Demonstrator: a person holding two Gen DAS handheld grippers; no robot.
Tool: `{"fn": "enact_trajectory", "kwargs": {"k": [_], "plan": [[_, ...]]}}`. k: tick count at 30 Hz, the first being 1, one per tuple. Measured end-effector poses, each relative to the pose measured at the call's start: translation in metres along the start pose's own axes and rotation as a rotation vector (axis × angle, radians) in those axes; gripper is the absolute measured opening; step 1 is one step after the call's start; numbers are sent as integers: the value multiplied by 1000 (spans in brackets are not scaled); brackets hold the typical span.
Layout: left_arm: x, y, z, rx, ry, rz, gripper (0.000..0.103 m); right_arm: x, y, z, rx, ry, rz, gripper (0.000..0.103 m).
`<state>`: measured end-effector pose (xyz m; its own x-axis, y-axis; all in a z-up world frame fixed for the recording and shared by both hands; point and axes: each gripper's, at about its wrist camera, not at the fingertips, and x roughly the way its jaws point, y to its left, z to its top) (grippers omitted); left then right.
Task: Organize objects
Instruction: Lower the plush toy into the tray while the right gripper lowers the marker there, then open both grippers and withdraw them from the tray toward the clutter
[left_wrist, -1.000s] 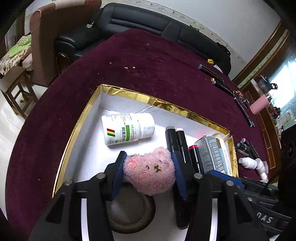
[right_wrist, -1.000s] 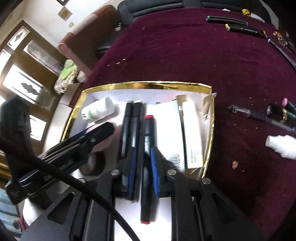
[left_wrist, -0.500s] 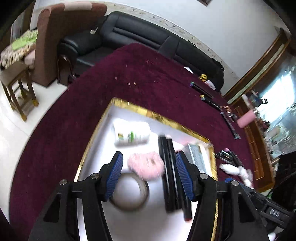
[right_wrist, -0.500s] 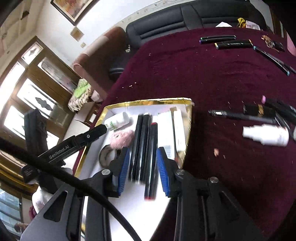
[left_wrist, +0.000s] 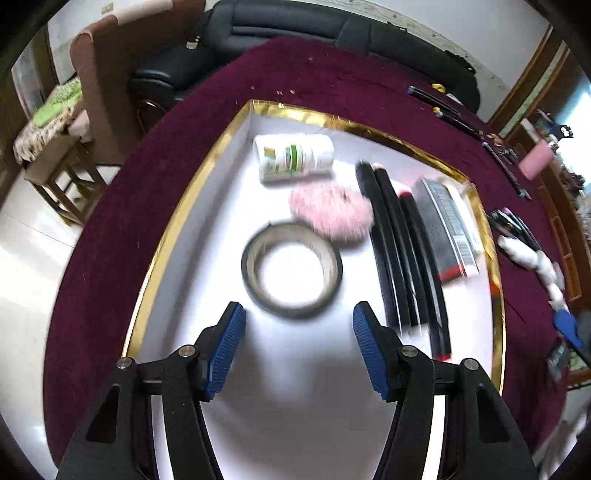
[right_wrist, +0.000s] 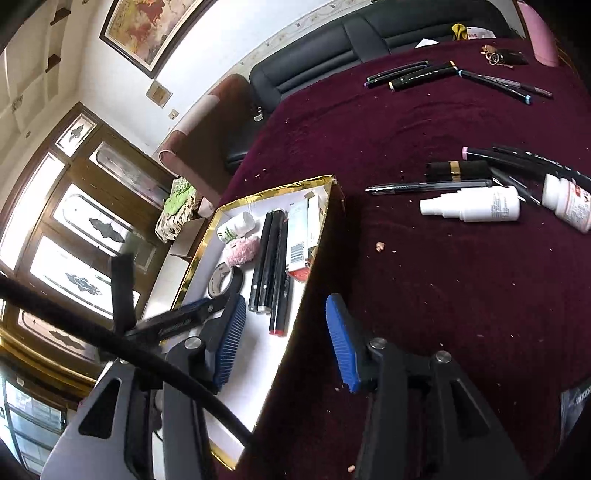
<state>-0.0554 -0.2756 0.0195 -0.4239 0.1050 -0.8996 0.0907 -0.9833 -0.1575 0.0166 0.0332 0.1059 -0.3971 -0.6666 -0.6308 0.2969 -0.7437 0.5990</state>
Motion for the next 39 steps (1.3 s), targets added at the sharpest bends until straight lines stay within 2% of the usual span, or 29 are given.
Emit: {"fn": "enact_trajectory", "kwargs": {"k": [3, 4, 6, 8, 13, 16, 18, 21, 23, 28, 31, 34, 39], "plan": [[9, 3, 16, -19, -22, 62, 56, -5, -4, -3, 9, -6, 1, 45], [9, 5, 18, -31, -27, 62, 56, -6, -6, -3, 11, -4, 0, 45], [1, 10, 14, -60, -55, 13, 56, -9, -10, -5, 14, -7, -1, 45], [-15, 8, 4, -64, -115, -31, 56, -13, -16, -5, 21, -17, -2, 45], [-47, -17, -27, -57, -282, -203, 58, -14, -35, -8, 75, -41, 10, 45], [-52, -48, -35, 12, -341, -203, 63, -16, -40, -11, 83, -44, 2, 45], [-46, -73, -32, 62, -314, -185, 63, -19, -42, -14, 80, -54, 0, 44], [-29, -89, -30, 31, -227, -192, 63, -24, -46, -17, 80, -64, 13, 44], [-27, -93, -33, 18, -209, -194, 63, -28, -49, -18, 82, -73, 15, 44], [-50, -101, -46, 35, -260, -239, 63, -37, -57, -18, 94, -99, 27, 44], [-84, -101, -54, 33, -341, -328, 63, -41, -60, -20, 99, -115, 28, 44], [-114, -118, -66, 82, -401, -417, 90, -42, -62, -20, 102, -122, 33, 44], [-130, -159, -87, 210, -409, -475, 91, -48, -64, -21, 92, -148, 17, 44]]}}
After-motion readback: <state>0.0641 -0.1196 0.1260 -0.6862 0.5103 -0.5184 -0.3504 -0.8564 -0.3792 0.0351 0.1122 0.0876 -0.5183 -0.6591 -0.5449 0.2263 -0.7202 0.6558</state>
